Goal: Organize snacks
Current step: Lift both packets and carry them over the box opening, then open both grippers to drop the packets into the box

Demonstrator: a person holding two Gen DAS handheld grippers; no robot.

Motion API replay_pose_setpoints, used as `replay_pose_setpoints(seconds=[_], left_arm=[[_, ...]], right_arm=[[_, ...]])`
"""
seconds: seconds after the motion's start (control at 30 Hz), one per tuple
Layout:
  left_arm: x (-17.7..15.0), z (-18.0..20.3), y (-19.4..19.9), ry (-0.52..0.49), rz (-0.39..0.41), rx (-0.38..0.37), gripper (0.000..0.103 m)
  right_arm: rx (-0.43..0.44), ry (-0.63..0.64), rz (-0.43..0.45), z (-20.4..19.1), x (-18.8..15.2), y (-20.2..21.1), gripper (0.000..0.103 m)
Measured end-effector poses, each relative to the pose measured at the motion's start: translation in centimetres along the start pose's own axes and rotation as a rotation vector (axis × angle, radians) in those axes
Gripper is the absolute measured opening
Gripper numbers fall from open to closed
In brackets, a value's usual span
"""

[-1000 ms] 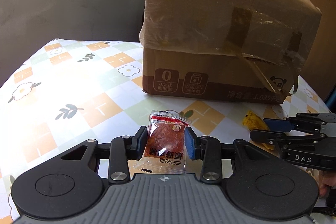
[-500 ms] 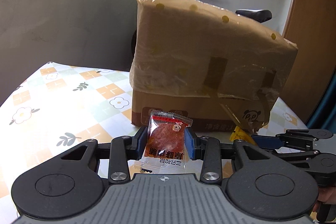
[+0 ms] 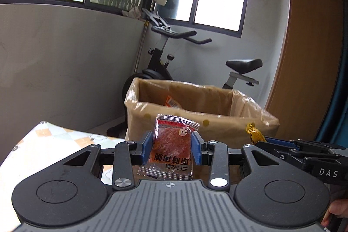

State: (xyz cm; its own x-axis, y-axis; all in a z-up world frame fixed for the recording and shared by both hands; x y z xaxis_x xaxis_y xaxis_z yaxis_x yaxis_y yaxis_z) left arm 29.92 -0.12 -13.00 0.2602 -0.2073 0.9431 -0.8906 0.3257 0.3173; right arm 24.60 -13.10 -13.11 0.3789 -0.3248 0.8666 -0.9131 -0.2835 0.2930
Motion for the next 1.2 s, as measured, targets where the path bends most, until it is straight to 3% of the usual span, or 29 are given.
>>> replay_pose_setpoints(seconds=[0.17,0.4,0.6,0.97,1.07,1.2], left_arm=[[3.0,0.2,-1.4,-0.003,0.034,-0.016,0.041],[4.9,-0.5,-7.0,0.002,-0.013,-0.016,0.041],[4.7,-1.0,-10.4,-0.025,-0.08,0.007,0.041],[2.3,-1.8,-11.9,-0.052,-0.172,0.026,0.042],[2.3,-1.8,-12.0,-0.068,-0.176,0.028,0.046],[2.6,-2.0,-11.8,-0.065,-0.185,0.021,0.07]], right_arm=[[-0.038,0.072,0.036,0.4,4.4,-0.9,0.031],[-0.181,0.088,-0.028,3.7,8.0,-6.7,0.031],[-0.274,0.081,-0.094,5.9,7.4,-10.1,0.031],[-0.353,0.025,-0.171,8.7,4.9,-12.5,0.032],[-0.368,0.002,-0.167,9.0,4.5,-12.3,0.034],[-0.387,-0.013,-0.157,9.4,4.8,-12.1,0.05]])
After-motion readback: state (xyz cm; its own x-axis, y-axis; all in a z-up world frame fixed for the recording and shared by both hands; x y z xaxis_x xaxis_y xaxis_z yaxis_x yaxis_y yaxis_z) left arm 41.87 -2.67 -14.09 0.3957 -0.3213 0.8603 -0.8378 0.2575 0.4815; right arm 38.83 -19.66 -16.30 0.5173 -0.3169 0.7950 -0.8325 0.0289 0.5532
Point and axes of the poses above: each gripper's, at about its wrist camera, not at the fingertips, and y roughly against the way its jaws point, z to its right, x to its top, the point moved 10 cm from there along -y, roughly the way its jaws point, and after that the axes turned 15 degrees about -y, right-handed, at the moved point
